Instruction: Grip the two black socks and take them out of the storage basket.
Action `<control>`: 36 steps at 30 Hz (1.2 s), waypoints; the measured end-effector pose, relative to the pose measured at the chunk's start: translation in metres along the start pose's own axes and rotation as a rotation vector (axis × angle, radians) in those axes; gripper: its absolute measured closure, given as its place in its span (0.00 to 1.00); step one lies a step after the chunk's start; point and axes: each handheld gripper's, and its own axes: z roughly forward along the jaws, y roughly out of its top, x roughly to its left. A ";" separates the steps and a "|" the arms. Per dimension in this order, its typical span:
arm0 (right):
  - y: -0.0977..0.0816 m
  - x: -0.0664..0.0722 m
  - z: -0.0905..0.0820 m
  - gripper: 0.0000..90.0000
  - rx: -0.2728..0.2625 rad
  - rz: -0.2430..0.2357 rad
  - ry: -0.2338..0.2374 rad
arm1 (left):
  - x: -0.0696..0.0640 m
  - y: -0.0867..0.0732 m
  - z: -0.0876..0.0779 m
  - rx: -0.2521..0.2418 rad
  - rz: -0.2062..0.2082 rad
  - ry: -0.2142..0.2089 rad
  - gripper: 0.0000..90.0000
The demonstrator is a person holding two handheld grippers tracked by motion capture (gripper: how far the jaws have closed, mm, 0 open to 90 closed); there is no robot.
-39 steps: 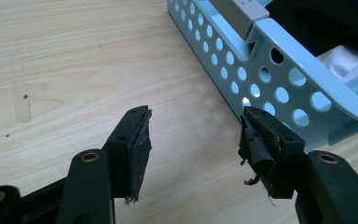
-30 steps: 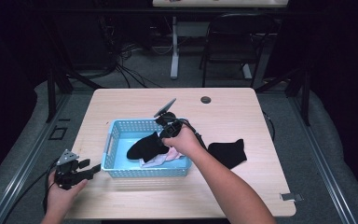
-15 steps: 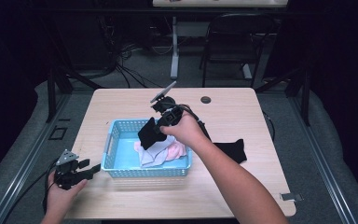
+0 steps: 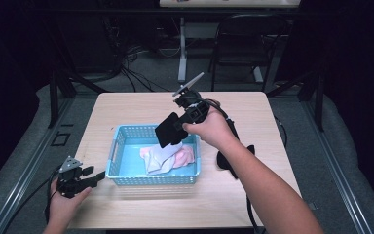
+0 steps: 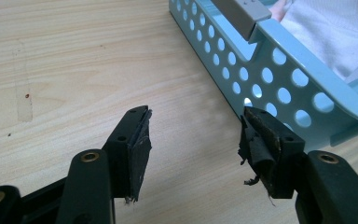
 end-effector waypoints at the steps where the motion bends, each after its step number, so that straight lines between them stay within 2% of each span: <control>1: -0.001 -0.001 -0.003 0.96 0.003 0.001 -0.001 | 0.000 0.000 0.000 0.000 0.001 0.000 0.47; 12: -0.010 -0.005 -0.033 0.96 -0.010 -0.013 -0.018 | 0.000 0.000 0.000 0.001 -0.004 0.001 0.47; 22: -0.018 -0.019 -0.049 0.96 -0.037 0.028 -0.040 | 0.000 0.000 0.000 0.002 -0.003 0.003 0.47; 36: -0.042 -0.040 -0.069 0.96 -0.029 0.079 -0.092 | 0.001 -0.002 -0.001 0.002 -0.008 0.009 0.47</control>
